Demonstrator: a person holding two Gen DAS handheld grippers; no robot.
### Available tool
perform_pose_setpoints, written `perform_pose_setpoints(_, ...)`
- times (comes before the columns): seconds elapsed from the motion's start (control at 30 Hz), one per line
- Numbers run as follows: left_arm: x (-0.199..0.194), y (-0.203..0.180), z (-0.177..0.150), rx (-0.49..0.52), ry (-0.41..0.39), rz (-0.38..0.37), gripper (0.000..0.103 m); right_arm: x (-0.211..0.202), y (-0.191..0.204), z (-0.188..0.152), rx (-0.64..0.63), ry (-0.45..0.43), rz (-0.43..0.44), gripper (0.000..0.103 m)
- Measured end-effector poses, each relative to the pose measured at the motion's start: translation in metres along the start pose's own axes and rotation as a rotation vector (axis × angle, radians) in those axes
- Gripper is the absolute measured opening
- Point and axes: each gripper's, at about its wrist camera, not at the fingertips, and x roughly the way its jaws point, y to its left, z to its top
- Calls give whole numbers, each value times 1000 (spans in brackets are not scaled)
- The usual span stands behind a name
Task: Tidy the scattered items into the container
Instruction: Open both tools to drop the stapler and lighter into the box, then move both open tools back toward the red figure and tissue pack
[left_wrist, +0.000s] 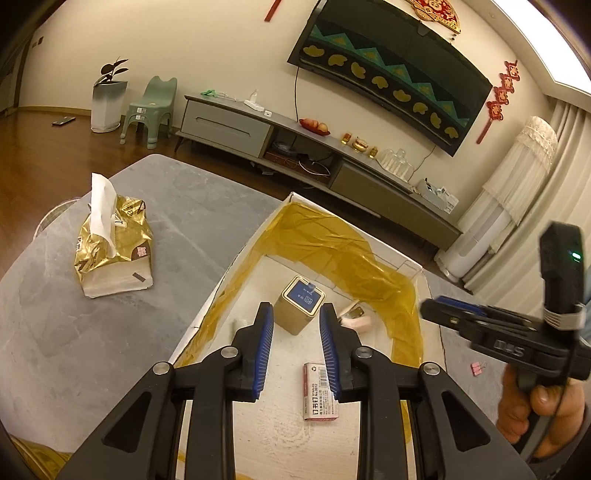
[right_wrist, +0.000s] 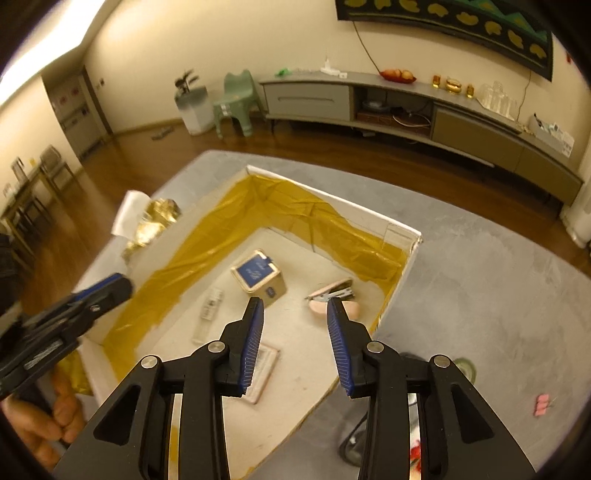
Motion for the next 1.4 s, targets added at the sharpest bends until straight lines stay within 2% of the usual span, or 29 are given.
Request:
perform_pose_setpoints(0.27,-4,-9,-1,29,-10,2,27,-50,1,-44,22,-89,157,38)
perform_pose_setpoints(0.5,-9,-25,-7,87,-14,17,27,-88,0,-100,18,-223,268,38)
perform_pose_setpoints(0.67,-19,-46,-13,161,-30,32,27,-82,-11,-111,47,-189,311,38)
perform_pose_setpoints(0.87,-37,-76,-21,235,-55,31,27,-91,-32,-120,88,-183,331,38)
perform_pose_setpoints(1.4,-70,-155,-60,378,-64,-15,28,-147,-62,-146,142,-263,326,38)
